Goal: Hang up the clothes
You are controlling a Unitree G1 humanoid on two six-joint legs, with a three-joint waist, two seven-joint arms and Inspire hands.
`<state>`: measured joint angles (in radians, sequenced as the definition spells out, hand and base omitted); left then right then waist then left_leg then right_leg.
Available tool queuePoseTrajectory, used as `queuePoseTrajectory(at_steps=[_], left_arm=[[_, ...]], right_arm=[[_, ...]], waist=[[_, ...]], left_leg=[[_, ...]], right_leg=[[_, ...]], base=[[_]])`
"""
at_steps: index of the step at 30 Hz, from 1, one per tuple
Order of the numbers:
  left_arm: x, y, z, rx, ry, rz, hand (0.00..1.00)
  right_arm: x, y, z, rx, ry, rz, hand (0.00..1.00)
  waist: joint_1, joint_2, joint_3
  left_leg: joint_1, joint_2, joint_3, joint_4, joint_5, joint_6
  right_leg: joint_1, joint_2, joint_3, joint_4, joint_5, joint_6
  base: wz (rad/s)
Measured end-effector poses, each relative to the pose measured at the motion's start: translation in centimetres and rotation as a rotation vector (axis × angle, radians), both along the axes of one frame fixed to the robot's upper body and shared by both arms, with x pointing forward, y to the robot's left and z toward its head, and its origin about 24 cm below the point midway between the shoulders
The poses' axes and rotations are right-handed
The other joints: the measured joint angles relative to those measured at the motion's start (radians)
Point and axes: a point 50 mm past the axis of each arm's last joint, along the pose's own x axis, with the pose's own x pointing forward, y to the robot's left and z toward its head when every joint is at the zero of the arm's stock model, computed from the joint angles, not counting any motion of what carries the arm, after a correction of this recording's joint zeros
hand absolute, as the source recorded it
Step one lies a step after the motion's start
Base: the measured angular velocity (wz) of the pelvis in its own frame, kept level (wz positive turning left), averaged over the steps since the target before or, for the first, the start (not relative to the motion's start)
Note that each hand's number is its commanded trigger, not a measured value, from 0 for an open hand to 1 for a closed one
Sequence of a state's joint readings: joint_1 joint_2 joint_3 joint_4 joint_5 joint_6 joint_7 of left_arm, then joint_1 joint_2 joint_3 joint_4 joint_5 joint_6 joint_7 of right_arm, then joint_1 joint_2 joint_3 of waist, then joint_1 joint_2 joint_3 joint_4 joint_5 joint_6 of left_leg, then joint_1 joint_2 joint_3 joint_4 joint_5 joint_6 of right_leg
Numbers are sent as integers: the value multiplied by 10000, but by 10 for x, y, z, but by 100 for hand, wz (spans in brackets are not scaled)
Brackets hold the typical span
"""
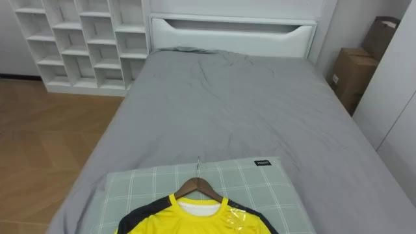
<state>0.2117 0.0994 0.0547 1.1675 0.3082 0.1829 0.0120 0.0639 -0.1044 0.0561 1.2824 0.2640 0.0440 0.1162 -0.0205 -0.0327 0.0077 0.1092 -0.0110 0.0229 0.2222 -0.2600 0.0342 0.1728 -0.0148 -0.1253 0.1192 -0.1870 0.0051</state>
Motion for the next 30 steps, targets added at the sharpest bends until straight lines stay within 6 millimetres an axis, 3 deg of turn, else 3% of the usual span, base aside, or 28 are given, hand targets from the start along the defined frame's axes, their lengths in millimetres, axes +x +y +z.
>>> queuePoseTrajectory(at_steps=[11,30], left_arm=[[1,1,0,197,-62,-15,0],[-3,2,1,443,-41,54,0]], right_arm=[[0,-1,0,135,-22,26,0],[-2,-2,0,125,7,-34,0]], waist=[[3,81,-72],[4,104,-33]], left_leg=[[18,4,5,-4,0,0],[69,20,-5,2,0,1]], right_leg=[[9,2,-16,18,1,0],[5,10,-53,166,7,-8]], base=[[0],[0]])
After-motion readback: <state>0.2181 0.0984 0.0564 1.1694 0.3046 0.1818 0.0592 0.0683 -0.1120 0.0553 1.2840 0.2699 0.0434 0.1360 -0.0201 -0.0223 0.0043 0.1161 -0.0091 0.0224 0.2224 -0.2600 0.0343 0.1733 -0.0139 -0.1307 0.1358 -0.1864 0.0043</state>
